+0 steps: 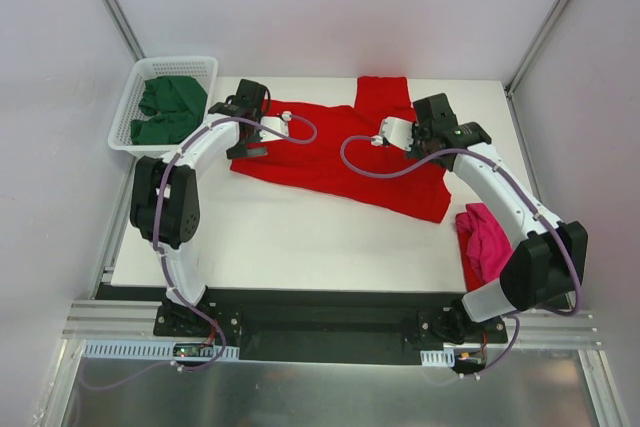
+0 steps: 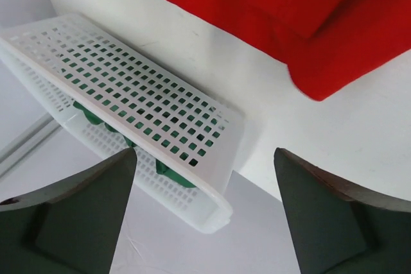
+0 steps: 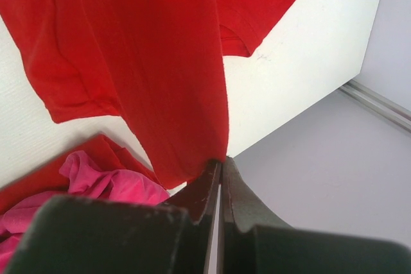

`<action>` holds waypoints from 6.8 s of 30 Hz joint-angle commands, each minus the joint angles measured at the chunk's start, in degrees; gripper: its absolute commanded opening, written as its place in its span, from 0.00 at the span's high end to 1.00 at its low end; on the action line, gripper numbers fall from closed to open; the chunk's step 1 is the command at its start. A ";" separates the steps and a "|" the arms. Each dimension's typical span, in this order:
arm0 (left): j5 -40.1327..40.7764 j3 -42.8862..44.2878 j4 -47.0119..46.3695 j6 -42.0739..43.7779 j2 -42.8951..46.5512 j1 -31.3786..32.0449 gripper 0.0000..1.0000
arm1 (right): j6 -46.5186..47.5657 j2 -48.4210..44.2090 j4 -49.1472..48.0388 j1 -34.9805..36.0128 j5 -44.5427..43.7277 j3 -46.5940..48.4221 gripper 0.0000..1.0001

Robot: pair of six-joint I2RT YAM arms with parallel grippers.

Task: Fold and stack the t-shirts
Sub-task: Fold the flattened tshirt in 1/3 of the way

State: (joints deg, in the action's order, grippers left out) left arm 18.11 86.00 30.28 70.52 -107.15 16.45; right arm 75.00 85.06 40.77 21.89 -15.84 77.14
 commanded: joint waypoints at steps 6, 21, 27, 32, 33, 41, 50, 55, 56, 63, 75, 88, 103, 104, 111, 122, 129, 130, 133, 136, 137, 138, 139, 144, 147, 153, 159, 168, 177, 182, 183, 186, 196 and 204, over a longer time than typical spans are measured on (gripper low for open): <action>-0.18 0.23 0.30 -0.65 1.15 0.87 0.01 | -1.00 1.69 0.62 -0.44 -1.30 1.61 0.99; -1.85 -7.95 0.39 -1.35 5.02 3.85 0.01 | -8.46 -1.82 1.74 -0.36 3.52 1.43 0.24; -3.16 -8.74 0.39 -2.14 4.06 3.86 0.01 | -9.87 -3.05 6.16 -0.36 11.77 -3.48 0.29; -7.20 -8.65 1.18 -2.23 2.83 3.59 0.01 | -9.87 -3.23 12.39 -0.36 19.96 -7.88 0.43; -7.73 -8.91 1.97 -1.62 2.65 3.59 0.01 | -9.09 -3.23 12.83 -0.36 21.01 -8.76 0.44; -15.11 -4.18 15.58 -5.13 -1.13 3.77 0.01 | -6.80 -0.60 16.96 -0.80 27.78 -13.25 0.46; -19.78 -2.06 23.42 -6.27 -3.14 3.68 0.01 | -5.57 6.78 18.12 -1.85 29.29 -10.96 0.46; -19.34 0.40 23.59 -6.89 -7.18 3.68 0.01 | -6.36 9.42 15.39 -2.64 26.39 -10.87 0.46; -18.73 0.75 23.59 -6.89 -7.80 3.68 0.01 | -6.53 10.21 15.21 -2.73 25.77 -10.87 0.46; -16.88 4.96 23.42 -7.68 -11.32 3.33 0.01 | -6.71 11.88 12.93 -4.22 22.69 -11.84 0.45; -18.02 1.99 23.51 -9.35 -11.85 3.24 0.01 | -6.89 14.79 9.07 -5.89 19.09 -12.37 0.41; -19.87 0.67 23.59 -10.84 -11.94 3.24 0.01 | -8.91 14.00 4.93 -6.33 20.05 -9.73 0.36; -19.16 -0.13 23.59 -11.11 -10.18 3.24 0.01 | -8.82 10.67 8.88 -6.42 25.76 -6.57 0.34; -19.08 -0.21 23.51 -11.11 -10.09 3.24 0.01 | -8.82 10.22 9.15 -6.51 25.94 -6.48 0.34; -18.72 -0.13 23.51 -11.11 -10.01 3.33 0.01 | -8.47 9.42 8.97 -6.42 24.89 -5.95 0.32; -18.37 -0.48 23.51 -11.37 -9.74 3.33 0.01 | -7.42 15.66 8.01 -6.51 21.72 -8.15 0.32; -18.37 -0.57 23.51 -11.55 -9.65 3.33 0.01 | -6.98 17.86 8.18 -6.51 20.32 -8.59 0.41; -18.37 -0.48 23.59 -11.55 -9.65 3.33 0.01 | -6.80 17.86 8.44 -6.51 20.23 -8.59 0.52; -18.37 -0.22 23.59 -11.63 -9.65 3.33 0.01 | -6.27 17.25 8.97 -6.60 19.79 -9.20 0.92; -18.37 0.22 23.59 -11.90 -9.22 3.33 0.01 | -5.57 16.28 9.41 -6.51 18.83 -10.08 0.94; -18.37 0.40 23.59 -11.81 -9.04 3.42 0.01 | -5.22 15.76 9.32 -6.51 18.39 -10.34 0.95; -18.37 0.49 23.68 -11.90 -8.60 3.42 0.01 | -4.78 15.49 9.50 -6.51 17.51 -10.70 0.99; -18.46 0.58 23.77 -11.90 -8.34 3.42 0.01 | -4.43 15.23 9.67 -6.51 17.07 -11.39 0.99; -18.64 0.75 24.73 -11.90 -5.97 3.42 0.01 | -2.32 13.47 11.08 -6.95 13.91 -13.60 0.99; -19.07 1.45 26.05 -12.16 -4.39 3.42 0.01 | -1.70 12.42 12.31 -7.47 13.20 -14.39 0.99; -19.34 5.39 27.37 -13.13 -2.71 3.42 0.01 | -0.82 11.10 14.60 -7.91 13.02 -14.83 0.99; -18.73 16.01 26.76 -14.71 -8.23 3.42 0.01 | -1.52 10.66 15.91 -7.83 14.51 -13.43 0.99; -16.61 28.79 26.58 -14.01 -20.10 3.59 0.01 | -2.67 10.04 16.62 -7.83 15.31 -12.63 0.99; -16.35 24.31 25.79 -13.92 -23.63 3.50 0.01 | -2.40 9.95 16.71 -7.91 15.31 -12.81 0.99; -15.38 17.91 21.32 -13.66 -22.23 3.24 0.01 | -2.23 9.43 17.41 -7.83 17.22 -11.93 0.99; -15.38 17.11 20.70 -13.74 -21.96 2.98 0.01 | -2.32 9.34 17.58 -7.83 17.42 -11.67 0.99; -15.21 13.77 18.51 -14.01 -20.91 2.71 0.01 | -2.23 9.07 17.94 -7.83 17.59 -11.49 0.99; -15.56 3.84 16.04 -14.88 -13.79 2.10 0.01 | -1.44 10.22 18.38 -7.83 17.42 -11.93 0.99; -17.05 -2.05 16.12 -16.64 -7.02 2.97 0.01 | -0.38 12.06 20.31 -7.83 16.89 -13.60 0.99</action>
State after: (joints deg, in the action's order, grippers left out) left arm 2.98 87.70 44.49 55.00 -118.56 19.07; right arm 72.99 96.53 56.36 14.44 0.86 63.99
